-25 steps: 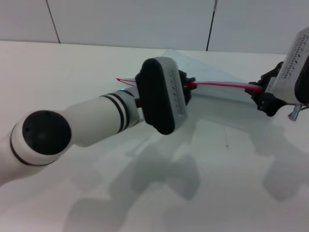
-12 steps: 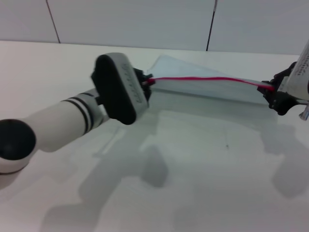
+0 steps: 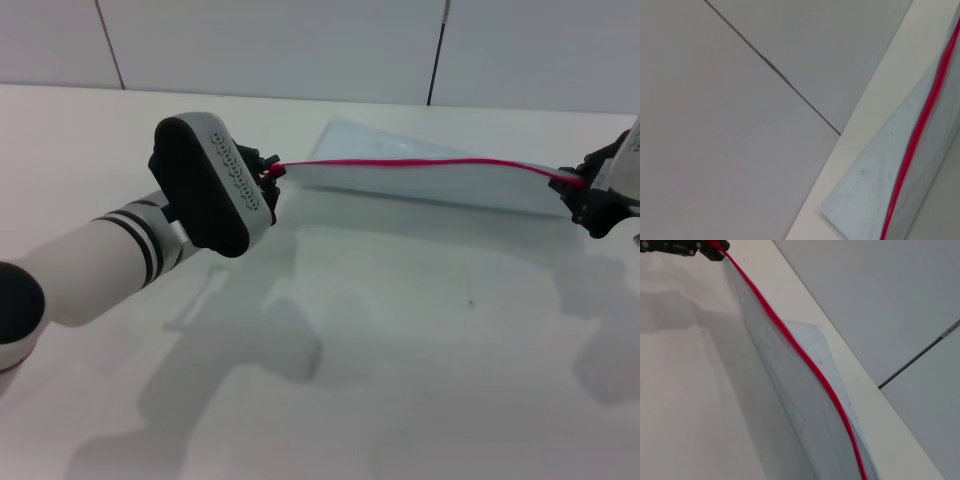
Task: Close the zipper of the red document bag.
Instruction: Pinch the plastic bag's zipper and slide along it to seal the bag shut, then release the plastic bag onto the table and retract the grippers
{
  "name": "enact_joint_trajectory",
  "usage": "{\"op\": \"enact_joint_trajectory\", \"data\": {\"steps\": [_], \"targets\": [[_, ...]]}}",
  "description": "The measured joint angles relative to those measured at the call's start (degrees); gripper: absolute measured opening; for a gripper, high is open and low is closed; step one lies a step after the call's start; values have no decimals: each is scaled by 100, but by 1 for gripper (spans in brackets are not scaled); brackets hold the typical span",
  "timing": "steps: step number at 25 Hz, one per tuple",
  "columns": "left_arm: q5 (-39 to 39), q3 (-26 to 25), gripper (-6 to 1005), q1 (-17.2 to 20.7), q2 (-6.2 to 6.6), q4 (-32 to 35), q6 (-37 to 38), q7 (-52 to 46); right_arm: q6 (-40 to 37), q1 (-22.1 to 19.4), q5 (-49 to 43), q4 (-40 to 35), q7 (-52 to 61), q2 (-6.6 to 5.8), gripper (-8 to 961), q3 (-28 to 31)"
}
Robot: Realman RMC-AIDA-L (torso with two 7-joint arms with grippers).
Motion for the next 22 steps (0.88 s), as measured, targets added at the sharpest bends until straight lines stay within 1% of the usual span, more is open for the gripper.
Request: {"op": "enact_joint_trajectory", "data": {"steps": [4,11,18,22], "targets": [[0,-10,83,40,0,-2,1,-6,0,1,-1,0,0,0,49,6],[-93,-122,83,27,-24,30,7,-77,-105,30,-65,63,-30,0,110,-19],[-348,-283,97,-53,-31,-19,90,-132,-102,79,-425,215,440,3,171,3],[-584,-326,171,-74,-30,-19,141,-136,-91,41,-425,147,508,9,206,-22]]}}
